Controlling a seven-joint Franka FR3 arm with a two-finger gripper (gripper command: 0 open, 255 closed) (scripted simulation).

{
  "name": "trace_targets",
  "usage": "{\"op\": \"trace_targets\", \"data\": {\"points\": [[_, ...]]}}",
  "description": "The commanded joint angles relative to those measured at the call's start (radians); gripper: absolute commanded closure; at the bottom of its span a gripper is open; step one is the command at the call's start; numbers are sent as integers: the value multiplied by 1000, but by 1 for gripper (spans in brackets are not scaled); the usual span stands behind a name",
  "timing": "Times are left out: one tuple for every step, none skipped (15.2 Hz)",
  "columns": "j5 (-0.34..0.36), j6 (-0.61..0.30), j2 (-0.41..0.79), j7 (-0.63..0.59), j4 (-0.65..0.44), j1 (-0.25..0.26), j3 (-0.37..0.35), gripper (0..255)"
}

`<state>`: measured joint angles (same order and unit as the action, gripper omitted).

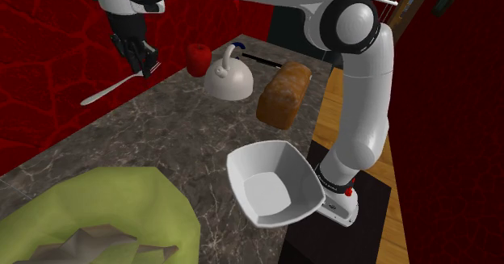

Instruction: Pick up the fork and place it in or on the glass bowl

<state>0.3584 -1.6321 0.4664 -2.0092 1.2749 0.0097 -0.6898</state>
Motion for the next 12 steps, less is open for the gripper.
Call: {"op": "trace_targets", "data": {"points": [[4,32,9,2,-40,12,1,255],[6,47,12,4,-59,17,1,255],[7,63,15,6,-79,23,2,255],[10,79,19,7,-99,29,2,255],[11,91,23,8,-115,33,3,255],[-16,62,-31,3,-35,2,-10,255],[-44,35,-83,-1,38,-26,-23,255],[-72,11,-133,-1,104,-52,-35,255],[-102,-10,-183,1,167,-75,-45,255],[-133,-29,-233,5,225,-96,-53,255],[-165,-47,-282,11,279,-114,-60,255],[-198,-62,-332,19,331,-130,-65,255]]}}
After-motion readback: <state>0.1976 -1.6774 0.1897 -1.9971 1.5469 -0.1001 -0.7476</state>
